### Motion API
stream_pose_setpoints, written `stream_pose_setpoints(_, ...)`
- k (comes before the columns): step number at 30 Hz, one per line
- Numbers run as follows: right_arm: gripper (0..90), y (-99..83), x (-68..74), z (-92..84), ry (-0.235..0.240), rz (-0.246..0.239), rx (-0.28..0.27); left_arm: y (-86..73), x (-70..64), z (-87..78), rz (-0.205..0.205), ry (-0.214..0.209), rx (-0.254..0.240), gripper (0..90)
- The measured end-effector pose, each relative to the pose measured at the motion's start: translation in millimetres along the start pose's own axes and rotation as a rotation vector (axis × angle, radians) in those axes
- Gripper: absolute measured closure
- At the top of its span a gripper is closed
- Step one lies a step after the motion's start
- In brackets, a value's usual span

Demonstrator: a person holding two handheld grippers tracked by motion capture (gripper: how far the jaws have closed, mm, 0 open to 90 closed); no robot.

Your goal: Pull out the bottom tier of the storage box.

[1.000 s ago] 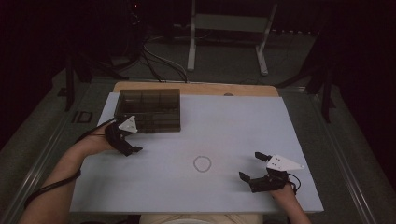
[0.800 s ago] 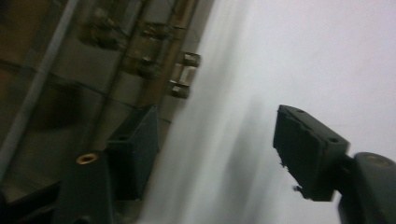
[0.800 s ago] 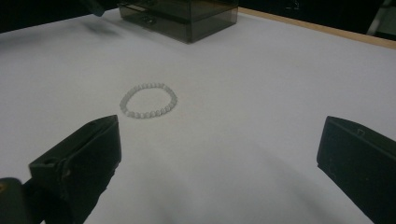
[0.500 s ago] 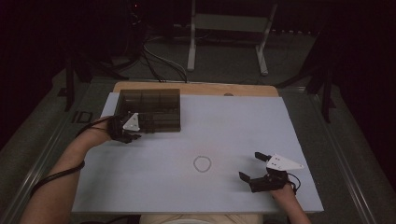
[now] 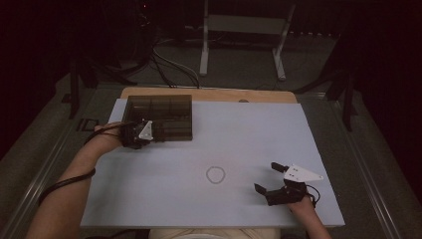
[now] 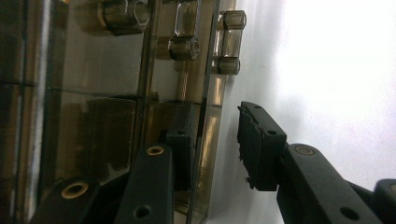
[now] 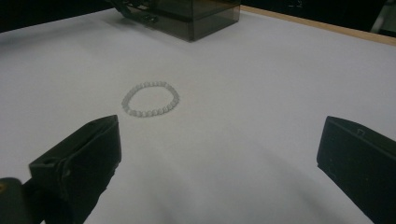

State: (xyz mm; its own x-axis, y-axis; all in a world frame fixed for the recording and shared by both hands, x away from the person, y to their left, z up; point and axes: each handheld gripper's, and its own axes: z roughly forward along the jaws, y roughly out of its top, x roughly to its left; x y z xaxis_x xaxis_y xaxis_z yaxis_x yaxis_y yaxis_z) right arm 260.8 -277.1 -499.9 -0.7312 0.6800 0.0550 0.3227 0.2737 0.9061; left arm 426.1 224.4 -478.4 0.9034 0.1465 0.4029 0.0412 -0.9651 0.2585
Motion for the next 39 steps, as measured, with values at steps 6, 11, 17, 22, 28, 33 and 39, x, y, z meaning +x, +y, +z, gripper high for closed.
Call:
stream_pose_setpoints(6,0.0,-0.2,0.2,0.6,0.002,-0.002,0.004,1.3,3.2,1.5,0.031,-0.005,0.022,75.3)
stream_pose_setpoints(11,0.0,-0.2,0.2,0.7,0.000,-0.003,0.006,4.0,5.3,2.3,0.051,-0.004,0.043,80.2)
stream_pose_setpoints(17,0.0,-0.2,0.5,1.1,0.001,-0.003,0.008,9.2,3.7,3.7,0.070,0.004,0.083,80.2)
stream_pose_setpoints(22,0.0,-0.2,0.8,1.4,0.001,-0.005,0.009,15.5,1.4,6.2,0.120,0.019,0.130,81.5)
stream_pose_setpoints(28,0.0,-0.2,0.6,1.6,0.002,-0.002,0.010,20.0,-0.6,8.1,0.104,0.027,0.160,81.5)
stream_pose_setpoints(33,0.0,-0.4,0.4,0.7,0.001,-0.003,0.010,21.6,0.2,7.4,0.079,0.009,0.168,81.5)
stream_pose_setpoints(39,0.0,-0.4,0.0,1.0,0.002,0.000,0.011,21.1,0.2,3.8,0.076,-0.036,0.160,84.9)
